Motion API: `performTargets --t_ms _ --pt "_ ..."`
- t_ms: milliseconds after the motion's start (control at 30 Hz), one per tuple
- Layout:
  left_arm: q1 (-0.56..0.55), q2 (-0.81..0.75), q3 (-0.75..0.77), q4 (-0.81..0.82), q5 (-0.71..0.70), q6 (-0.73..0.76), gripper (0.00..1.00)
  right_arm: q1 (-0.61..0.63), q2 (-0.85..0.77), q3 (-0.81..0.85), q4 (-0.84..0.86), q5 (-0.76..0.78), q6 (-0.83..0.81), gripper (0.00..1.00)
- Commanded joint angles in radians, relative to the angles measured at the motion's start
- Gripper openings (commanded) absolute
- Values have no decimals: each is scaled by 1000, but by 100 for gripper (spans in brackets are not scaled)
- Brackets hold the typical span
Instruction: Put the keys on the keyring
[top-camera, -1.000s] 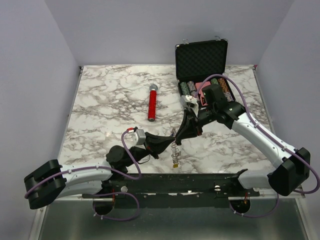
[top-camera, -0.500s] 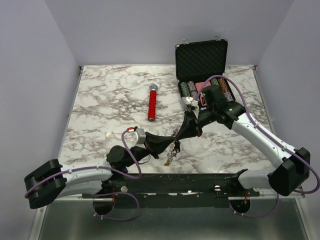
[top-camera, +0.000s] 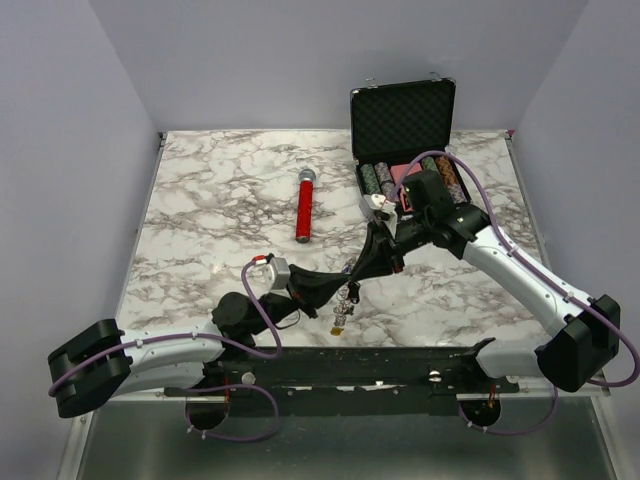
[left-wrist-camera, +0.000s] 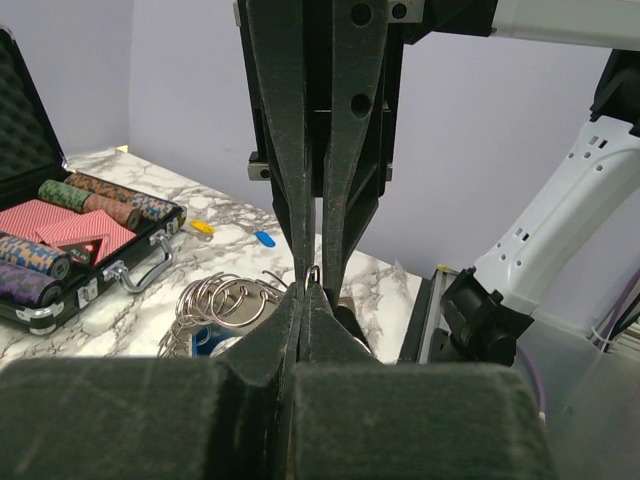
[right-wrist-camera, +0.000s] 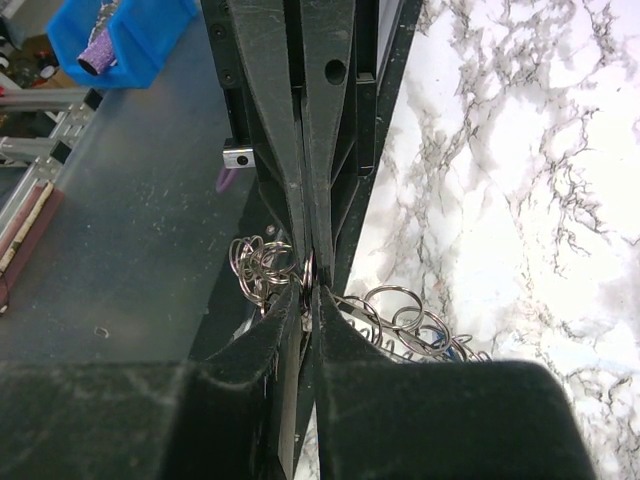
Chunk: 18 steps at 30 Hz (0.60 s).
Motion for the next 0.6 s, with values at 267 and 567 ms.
performTargets --t_ms 267,567 --pt "2 -10 6 144 -86 -1 0 12 -20 -42 11 -38 50 24" --pt "2 3 1 143 -87 -5 0 12 -17 -37 69 -53 120 23"
